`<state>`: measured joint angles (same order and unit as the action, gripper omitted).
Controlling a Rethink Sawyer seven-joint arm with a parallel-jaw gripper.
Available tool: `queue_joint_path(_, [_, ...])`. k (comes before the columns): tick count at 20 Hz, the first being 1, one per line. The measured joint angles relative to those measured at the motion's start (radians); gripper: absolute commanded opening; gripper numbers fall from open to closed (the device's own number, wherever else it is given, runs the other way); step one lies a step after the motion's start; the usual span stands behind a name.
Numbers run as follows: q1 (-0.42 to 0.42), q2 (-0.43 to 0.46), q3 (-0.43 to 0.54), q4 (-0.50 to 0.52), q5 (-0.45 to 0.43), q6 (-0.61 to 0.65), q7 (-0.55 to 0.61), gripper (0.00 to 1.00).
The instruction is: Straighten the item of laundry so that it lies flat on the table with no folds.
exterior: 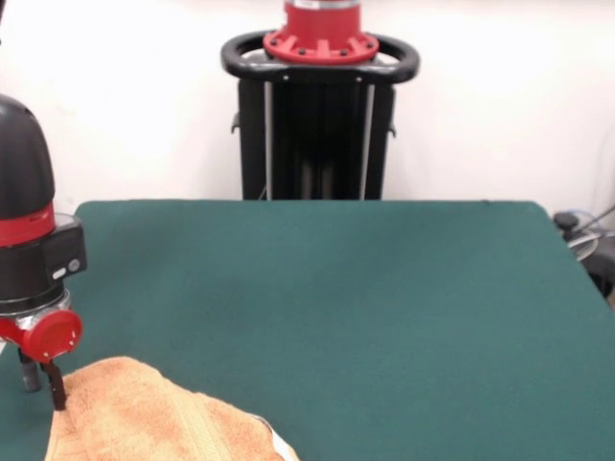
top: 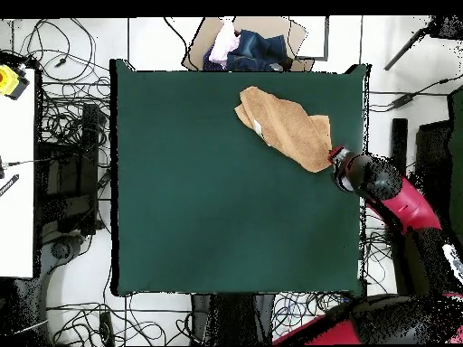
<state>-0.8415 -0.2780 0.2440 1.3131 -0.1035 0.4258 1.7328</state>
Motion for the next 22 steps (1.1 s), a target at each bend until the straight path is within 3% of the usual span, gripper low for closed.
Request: queue_joint_path(22, [-0.028, -0.003, 0.029, 0.029, 0.0, -0.035, 0.0, 1.0])
